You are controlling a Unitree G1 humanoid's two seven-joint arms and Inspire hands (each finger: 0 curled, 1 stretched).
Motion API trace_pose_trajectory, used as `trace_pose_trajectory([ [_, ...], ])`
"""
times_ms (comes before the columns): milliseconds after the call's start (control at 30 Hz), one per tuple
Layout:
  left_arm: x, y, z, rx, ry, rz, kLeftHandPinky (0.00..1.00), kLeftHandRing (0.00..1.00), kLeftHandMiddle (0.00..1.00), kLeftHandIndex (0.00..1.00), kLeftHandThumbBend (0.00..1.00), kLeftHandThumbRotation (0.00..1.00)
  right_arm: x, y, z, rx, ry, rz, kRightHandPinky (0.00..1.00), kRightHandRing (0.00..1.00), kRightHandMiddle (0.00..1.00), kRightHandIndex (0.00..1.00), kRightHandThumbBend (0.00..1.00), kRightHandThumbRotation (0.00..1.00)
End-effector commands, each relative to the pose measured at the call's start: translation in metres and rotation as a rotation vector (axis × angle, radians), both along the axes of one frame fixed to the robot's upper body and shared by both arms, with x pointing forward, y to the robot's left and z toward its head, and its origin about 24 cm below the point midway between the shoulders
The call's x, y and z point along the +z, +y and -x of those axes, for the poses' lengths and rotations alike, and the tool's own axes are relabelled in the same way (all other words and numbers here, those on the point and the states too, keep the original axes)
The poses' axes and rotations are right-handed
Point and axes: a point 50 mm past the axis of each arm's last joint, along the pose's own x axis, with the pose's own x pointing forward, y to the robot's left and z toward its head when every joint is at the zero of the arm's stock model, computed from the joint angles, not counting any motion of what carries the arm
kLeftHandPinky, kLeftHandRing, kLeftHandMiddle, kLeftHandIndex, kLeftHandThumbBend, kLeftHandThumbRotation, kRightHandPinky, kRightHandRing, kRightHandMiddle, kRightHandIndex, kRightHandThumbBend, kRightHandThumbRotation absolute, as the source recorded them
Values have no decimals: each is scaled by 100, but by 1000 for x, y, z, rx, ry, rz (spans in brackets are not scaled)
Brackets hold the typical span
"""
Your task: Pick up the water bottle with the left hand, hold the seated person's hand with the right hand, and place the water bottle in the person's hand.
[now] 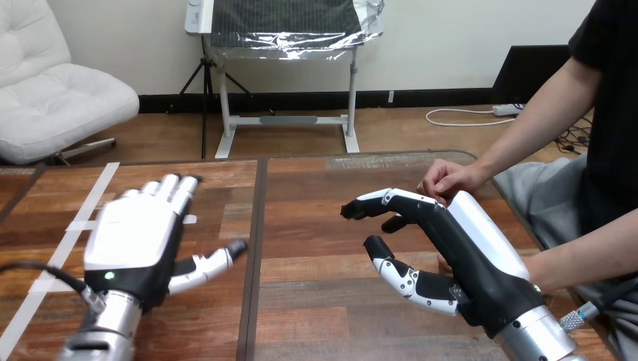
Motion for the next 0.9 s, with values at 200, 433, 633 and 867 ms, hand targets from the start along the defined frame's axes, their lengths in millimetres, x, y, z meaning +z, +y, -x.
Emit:
trace_pose_trajectory([
  [200,45,39,-30,-17,144,-263,97,98,99,98,76,30,21,1,-8,18,-108,-5,66,76,73,69,19,0],
  [433,53,45,-41,-17,233,-345,97,99,98,96,80,13,20,1,-7,20,-107,-7,66,76,73,69,19,0],
  [633,55,47,-48,-28,269,-407,96,98,97,94,80,8,19,1,-6,21,-100,-10,66,76,73,69,19,0],
  [867,56,47,-53,-55,264,-471,93,95,95,91,81,5,19,2,-5,24,-97,-17,66,75,73,69,19,0],
])
